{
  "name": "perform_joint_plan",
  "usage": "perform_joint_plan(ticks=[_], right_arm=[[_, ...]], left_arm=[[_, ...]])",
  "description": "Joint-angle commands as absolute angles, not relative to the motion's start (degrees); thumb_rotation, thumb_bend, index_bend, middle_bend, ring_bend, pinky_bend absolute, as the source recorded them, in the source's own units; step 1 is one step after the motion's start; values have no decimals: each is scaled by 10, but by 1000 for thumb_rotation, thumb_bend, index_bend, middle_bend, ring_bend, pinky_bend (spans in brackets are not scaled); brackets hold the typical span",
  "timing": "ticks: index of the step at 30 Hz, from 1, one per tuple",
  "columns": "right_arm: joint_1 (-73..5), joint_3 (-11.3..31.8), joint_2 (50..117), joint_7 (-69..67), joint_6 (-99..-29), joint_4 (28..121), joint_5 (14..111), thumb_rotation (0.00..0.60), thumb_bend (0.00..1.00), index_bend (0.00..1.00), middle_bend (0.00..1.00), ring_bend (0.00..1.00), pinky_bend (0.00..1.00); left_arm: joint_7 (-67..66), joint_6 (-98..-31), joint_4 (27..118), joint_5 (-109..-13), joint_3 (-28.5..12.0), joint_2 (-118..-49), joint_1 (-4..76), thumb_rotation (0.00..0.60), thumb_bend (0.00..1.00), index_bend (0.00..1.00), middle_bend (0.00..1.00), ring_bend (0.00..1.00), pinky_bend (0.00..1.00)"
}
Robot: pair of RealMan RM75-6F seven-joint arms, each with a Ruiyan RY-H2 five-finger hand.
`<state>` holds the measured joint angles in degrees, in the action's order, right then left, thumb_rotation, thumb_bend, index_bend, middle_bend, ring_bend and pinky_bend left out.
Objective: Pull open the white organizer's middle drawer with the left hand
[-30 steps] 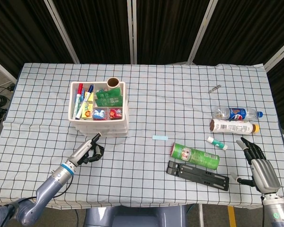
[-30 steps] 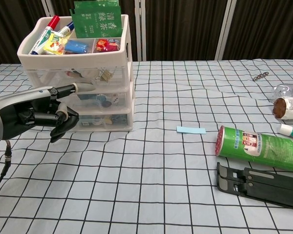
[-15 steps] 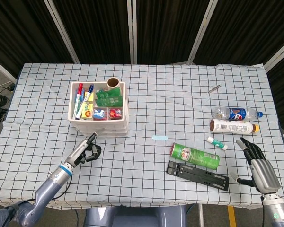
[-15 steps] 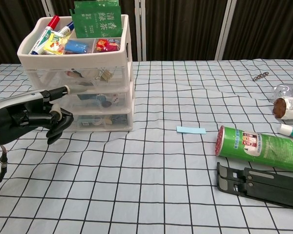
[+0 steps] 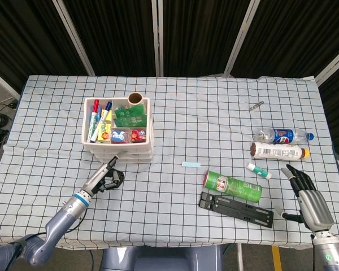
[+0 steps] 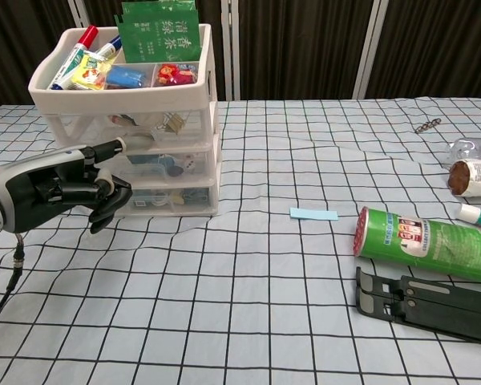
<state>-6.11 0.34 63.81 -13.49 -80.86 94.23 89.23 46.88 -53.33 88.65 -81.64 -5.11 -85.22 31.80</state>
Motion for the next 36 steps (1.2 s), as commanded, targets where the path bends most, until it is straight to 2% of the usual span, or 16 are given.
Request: perform_joint_plan(ticks=[1,14,36], right_arm=[[-61,3,638,-134,-808,942,892,600,111,12,0,0,0],[-62,3,640,-132,-806,941,892,600,110,12,0,0,0],[-62,2,641,-127,-807,943,893,600,111,12,0,0,0]], left_arm=[[470,-528,887,-814,-53,-856,322,600,1000,0,780,762,708],[474,-526,893,-824,-48,-859,327,600,1000,0,780,763,708],[491,-556,907,-865,-15,-846,315,600,1000,0,780,762,708]])
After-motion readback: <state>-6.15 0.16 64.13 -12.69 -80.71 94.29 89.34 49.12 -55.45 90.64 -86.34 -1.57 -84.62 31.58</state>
